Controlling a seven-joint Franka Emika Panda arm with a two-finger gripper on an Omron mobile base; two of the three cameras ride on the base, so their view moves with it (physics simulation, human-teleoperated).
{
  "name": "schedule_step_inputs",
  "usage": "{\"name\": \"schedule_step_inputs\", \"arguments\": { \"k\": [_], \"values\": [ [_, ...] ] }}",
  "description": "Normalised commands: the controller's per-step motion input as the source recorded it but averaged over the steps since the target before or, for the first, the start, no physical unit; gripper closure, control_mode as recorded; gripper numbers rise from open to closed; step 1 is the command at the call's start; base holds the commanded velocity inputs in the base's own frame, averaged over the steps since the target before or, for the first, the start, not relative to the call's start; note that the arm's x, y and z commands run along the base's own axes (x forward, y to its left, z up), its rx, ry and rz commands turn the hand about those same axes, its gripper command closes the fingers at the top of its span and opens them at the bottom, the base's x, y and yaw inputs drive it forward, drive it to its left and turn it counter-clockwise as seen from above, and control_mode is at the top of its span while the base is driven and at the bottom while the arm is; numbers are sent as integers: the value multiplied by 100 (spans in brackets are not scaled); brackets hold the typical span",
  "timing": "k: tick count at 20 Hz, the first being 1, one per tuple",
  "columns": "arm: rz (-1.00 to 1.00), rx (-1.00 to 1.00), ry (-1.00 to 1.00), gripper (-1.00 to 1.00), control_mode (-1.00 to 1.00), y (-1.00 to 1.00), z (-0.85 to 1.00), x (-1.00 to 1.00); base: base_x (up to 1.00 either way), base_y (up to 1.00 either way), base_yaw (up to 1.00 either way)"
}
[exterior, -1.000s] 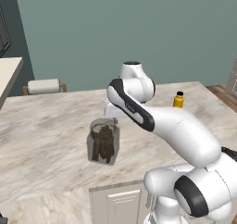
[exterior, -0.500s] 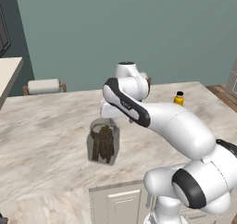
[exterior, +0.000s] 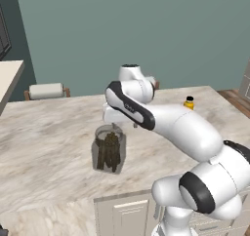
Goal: Pick the jar and jar from the dining table and place them in the open cabinet. Close the cabinet after placing the objects.
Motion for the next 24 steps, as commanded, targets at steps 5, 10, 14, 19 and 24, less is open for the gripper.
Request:
{"name": "schedule_step_inputs", "arguments": {
  "k": [5, 10, 14, 19, 24],
  "values": [
    [0, 0, 0, -100, -100, 3, 0, 20, 0, 0, 0],
    [0, 0, 0, -100, -100, 0, -7, 15, 0, 0, 0],
    [0, 0, 0, -100, -100, 0, -11, 10, 0, 0, 0],
    [0, 0, 0, -100, -100, 0, -18, 9, 0, 0, 0],
    [0, 0, 0, -100, -100, 0, -21, 6, 0, 0, 0]
  ]
}}
